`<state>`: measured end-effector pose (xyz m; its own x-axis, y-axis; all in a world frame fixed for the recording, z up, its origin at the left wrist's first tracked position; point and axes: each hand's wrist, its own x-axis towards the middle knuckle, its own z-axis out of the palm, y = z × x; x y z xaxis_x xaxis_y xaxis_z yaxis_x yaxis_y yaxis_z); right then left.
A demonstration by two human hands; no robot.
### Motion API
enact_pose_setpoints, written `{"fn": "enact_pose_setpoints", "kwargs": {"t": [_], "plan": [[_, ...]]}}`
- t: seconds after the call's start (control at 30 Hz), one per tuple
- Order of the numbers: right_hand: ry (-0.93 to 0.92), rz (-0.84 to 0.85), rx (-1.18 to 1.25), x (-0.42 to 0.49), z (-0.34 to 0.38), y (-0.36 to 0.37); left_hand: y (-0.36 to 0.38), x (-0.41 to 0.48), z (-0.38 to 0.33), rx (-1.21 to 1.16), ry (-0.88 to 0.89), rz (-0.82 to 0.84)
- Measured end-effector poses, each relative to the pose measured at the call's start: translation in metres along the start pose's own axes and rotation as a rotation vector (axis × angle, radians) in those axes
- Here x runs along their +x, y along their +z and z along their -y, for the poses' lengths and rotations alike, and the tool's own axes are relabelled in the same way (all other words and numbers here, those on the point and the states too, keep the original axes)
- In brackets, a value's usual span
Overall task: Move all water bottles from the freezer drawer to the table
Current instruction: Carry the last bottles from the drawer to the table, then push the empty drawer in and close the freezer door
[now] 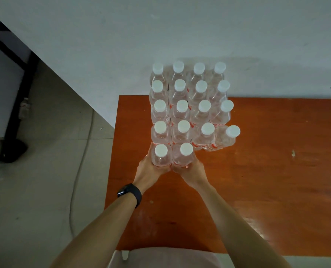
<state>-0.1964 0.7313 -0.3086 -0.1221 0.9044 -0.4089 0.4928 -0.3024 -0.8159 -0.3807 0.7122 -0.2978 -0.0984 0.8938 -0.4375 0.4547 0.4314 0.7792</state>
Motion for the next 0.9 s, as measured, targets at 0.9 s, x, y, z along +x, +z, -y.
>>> {"fn": "enact_pose_setpoints", "kwargs": {"t": [0.9], "plan": [[0.124,-0.052,-0.18,-0.138,-0.024,-0.099,0.022,-0.039,-0.052,0.676,-0.22,0.413]]}}
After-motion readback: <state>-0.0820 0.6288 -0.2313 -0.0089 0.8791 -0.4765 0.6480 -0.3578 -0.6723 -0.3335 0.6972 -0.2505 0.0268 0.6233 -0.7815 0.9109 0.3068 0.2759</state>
